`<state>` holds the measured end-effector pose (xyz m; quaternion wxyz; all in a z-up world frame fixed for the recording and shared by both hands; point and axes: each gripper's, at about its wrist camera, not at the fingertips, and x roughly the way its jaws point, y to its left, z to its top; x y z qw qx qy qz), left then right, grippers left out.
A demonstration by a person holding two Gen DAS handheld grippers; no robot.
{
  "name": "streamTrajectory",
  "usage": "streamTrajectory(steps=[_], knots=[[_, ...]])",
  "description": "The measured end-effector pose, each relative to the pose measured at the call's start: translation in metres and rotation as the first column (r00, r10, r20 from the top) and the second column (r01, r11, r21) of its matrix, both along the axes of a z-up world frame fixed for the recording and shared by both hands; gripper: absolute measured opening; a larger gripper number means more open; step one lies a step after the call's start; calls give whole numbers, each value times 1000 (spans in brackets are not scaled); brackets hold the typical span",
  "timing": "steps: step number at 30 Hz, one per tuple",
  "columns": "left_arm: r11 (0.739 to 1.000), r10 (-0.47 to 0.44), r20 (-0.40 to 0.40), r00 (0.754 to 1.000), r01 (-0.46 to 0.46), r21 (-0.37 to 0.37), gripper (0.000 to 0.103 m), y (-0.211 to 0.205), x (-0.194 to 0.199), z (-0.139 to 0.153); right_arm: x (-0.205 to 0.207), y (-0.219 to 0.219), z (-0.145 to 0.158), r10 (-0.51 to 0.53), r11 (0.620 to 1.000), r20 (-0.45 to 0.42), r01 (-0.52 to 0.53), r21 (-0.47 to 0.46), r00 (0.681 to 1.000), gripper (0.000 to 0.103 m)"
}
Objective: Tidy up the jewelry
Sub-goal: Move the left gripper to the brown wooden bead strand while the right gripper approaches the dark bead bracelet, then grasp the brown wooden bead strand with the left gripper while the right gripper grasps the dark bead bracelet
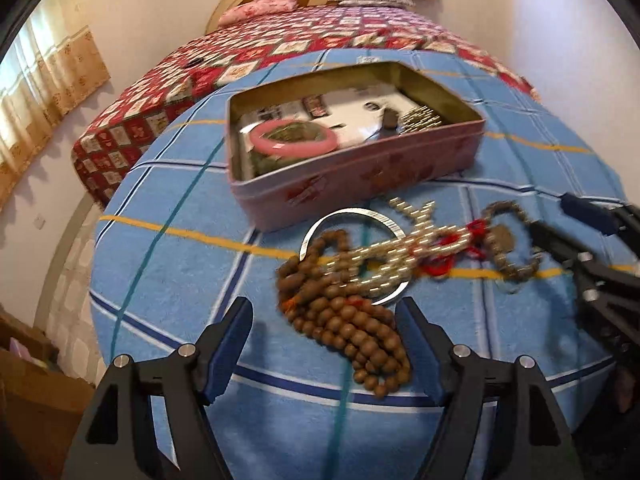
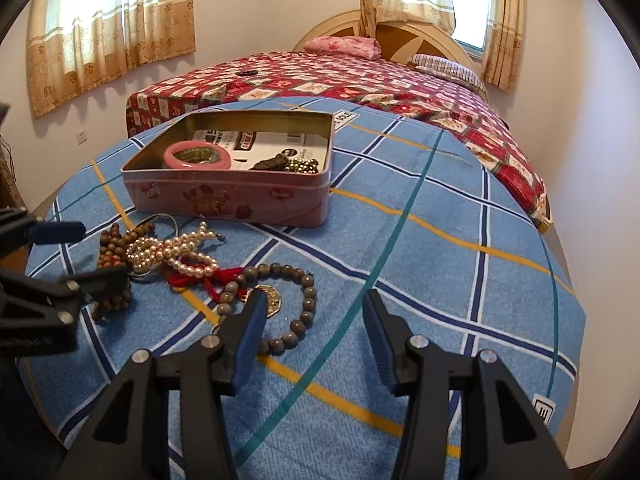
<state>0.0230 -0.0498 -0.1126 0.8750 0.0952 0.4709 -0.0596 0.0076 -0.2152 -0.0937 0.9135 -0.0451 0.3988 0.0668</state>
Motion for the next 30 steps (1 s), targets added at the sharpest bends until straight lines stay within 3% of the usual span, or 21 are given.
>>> streamTrajectory(steps=[11,13,15,18,21,27,29,30], knots=[[998,13,14,1000,-12,-56,74,44,-3,-1,1,0,-2,-10,1000,0,10,-3,1000,52],[998,-4,18,1000,5,-55,69,42,-2,-1,1,1,-3,-10,1000,-6,10,-5,1000,52],[998,-25,13,1000,26,-62,45,39,1,-4,1,2,-4,-7,1000,-12,7,-3,1000,52],[997,-37,12,999,38,-70,30,37,4,-6,2,2,-4,0,1000,-14,0,13,1000,52],[996,-43,31,999,45,-82,24,39,3,-3,3,4,-2,16,999,-12,-15,30,1000,59],[996,-47,59,997,52,-77,20,43,2,7,9,2,-5,0,999,-27,1,46,1000,58],[996,-48,67,997,53,-76,20,43,1,9,11,-4,-6,-16,998,-34,18,57,999,53],[995,-52,69,996,57,-76,20,42,1,9,13,-6,-7,-18,998,-44,21,62,999,45]])
